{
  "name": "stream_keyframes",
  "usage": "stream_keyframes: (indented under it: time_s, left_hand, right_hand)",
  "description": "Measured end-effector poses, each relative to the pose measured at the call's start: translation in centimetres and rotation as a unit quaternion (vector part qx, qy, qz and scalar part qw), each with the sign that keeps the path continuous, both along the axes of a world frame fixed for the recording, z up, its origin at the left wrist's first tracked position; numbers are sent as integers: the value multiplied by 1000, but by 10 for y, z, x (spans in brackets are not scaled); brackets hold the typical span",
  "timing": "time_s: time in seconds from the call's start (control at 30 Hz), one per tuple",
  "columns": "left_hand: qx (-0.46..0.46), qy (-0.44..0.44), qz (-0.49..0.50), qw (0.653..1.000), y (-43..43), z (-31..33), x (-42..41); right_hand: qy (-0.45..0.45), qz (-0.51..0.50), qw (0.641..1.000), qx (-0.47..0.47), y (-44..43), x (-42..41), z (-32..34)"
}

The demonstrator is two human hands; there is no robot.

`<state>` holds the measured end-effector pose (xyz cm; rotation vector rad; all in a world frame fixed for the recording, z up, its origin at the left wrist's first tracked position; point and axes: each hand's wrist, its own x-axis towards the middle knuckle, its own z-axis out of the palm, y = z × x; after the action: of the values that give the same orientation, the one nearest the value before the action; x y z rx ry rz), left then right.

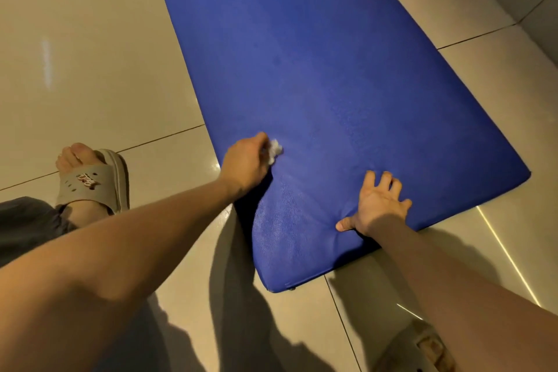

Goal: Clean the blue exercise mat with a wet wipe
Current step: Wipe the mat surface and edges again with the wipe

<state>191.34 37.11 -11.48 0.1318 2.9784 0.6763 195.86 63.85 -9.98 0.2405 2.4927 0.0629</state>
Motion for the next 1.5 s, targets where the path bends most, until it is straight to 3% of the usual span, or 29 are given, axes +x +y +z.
stream_keyframes:
  time_s: [0.1, 0.23, 0.33, 0.57, 0.67, 0.77, 0.87, 0.93, 1.0, 1.07, 1.13, 1.2, 1.27, 1.37, 1.43, 1.5]
  left_hand:
    - [-13, -22, 37, 999, -6, 0, -7]
    - [36, -57, -26, 997, 26, -1, 31]
    - [78, -70, -142, 984, 56, 4, 75]
    - [-6, 73, -314, 947, 51, -3, 72]
    - [-67, 111, -184, 974, 19, -1, 29]
    - [-148, 52, 24, 987, -27, 6, -7]
    - [-82, 3, 101, 992, -24, 12, 5]
    - [-4, 3, 82, 997, 7, 15, 33]
    - [56, -15, -23, 998, 45, 19, 69]
    - [44, -44, -179, 982, 68, 13, 97]
    - [-21, 2, -272, 962, 59, 0, 86]
    - [-65, 69, -241, 966, 40, -9, 54]
    - [-97, 120, -130, 979, 15, -11, 18]
    - [-124, 99, -20, 987, 2, -6, -2]
    - [-85, 71, -33, 993, 18, -7, 9]
    - [-28, 46, -107, 993, 42, -10, 37]
  right_hand:
    - [0, 1, 1000, 2, 0, 0, 1]
    - [-3, 2, 1000, 3, -1, -2, 0]
    - [-9, 1, 1000, 7, -2, -2, 0]
    - [-7, -3, 1000, 7, -1, -2, -1]
    - [-5, -1, 1000, 7, -1, -2, -1]
    - [-7, 0, 1000, 10, -2, -2, 0]
    - [-11, 1, 1000, 18, -3, -4, 0]
    - [-12, -1, 1000, 19, -5, -6, 0]
    - [-16, -4, 1000, 20, -5, -6, 0]
    - [-20, -6, 1000, 19, -4, -6, 0]
    - [-21, -6, 1000, 16, -3, -5, 1]
    - [-19, -6, 1000, 15, -1, -4, 1]
    - [-15, -6, 1000, 14, 0, -3, 1]
    - [-12, -3, 1000, 13, -1, -3, 2]
    - [-14, -4, 1000, 15, -3, -4, 2]
    - [-17, -3, 1000, 17, -4, -6, 2]
